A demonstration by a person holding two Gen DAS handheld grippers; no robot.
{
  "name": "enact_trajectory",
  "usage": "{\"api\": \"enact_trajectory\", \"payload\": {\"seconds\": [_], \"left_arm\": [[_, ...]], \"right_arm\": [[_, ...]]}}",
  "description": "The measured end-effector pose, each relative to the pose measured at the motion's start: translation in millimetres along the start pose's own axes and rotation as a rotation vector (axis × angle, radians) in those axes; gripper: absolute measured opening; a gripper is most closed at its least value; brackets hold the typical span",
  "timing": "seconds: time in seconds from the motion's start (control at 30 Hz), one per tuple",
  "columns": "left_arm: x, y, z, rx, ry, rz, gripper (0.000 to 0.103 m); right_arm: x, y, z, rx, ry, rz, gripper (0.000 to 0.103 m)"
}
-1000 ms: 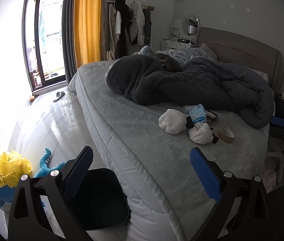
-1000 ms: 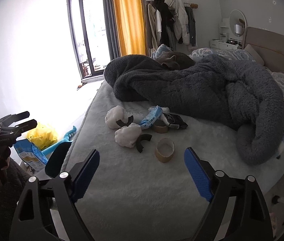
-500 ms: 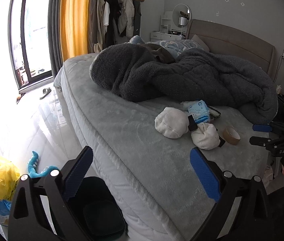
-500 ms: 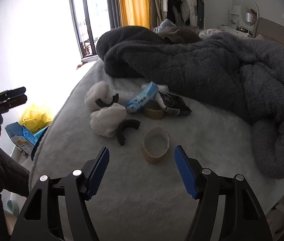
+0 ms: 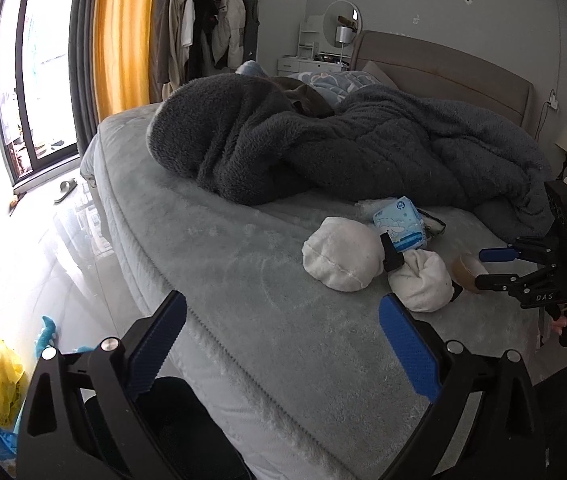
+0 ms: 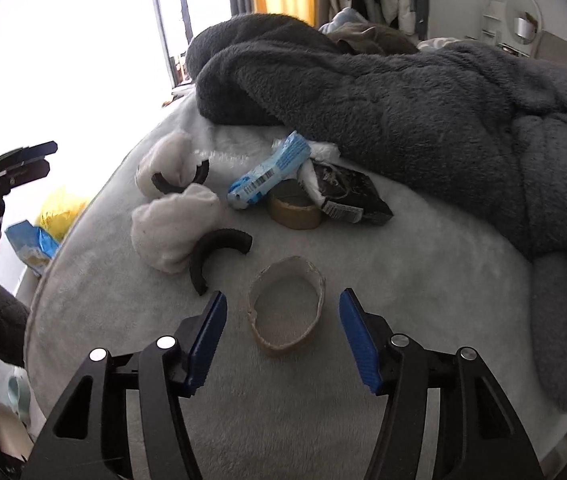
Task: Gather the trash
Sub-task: 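Move the right tool to the cardboard tape roll and close around it, then grasp the white sock with the left tool while the right tool holds the tape roll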
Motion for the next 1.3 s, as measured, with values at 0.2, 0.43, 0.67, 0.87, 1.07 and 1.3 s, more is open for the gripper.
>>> {"api": "enact_trajectory", "payload": {"seconds": [0.2, 0.43, 0.67, 0.87, 1.07, 1.3], "left_arm": [[-19, 6, -7, 0.004, -0.048, 0.012, 0.098], [-45, 15, -11, 0.107, -0.133, 0.038, 0.095], [-71, 14, -12, 0.198, -0.180, 0.104, 0.084], [-93, 13, -12, 0.325, -0.295, 0.171, 0.082], [-112, 11, -11, 0.423, -0.338, 0.239, 0.068], [-116, 10, -11, 0.412, -0.353, 0.257, 0.045]], "right_arm": [[-15, 2, 3, 0.040, 0.013, 0.038, 0.048], [-11, 11, -4, 0.035, 0.016, 0.016, 0.042], [3, 49, -7, -0.003, 0.040, -0.078, 0.042], [-3, 85, 5, -0.016, 0.089, -0.135, 0.042], [-15, 97, 10, -0.024, 0.107, -0.139, 0.042], [-25, 108, 16, -0.049, 0.114, -0.137, 0.042]]}}
Point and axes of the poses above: each gripper's, at about its wrist camera, not at the fingertips, and x roughly against the way its jaws point, z to its left, y to its top, the point moved 3 cm from there along -x, roughly the way its jaws point, and after that the axes turned 2 degrees about y, right-handed, at the moved point
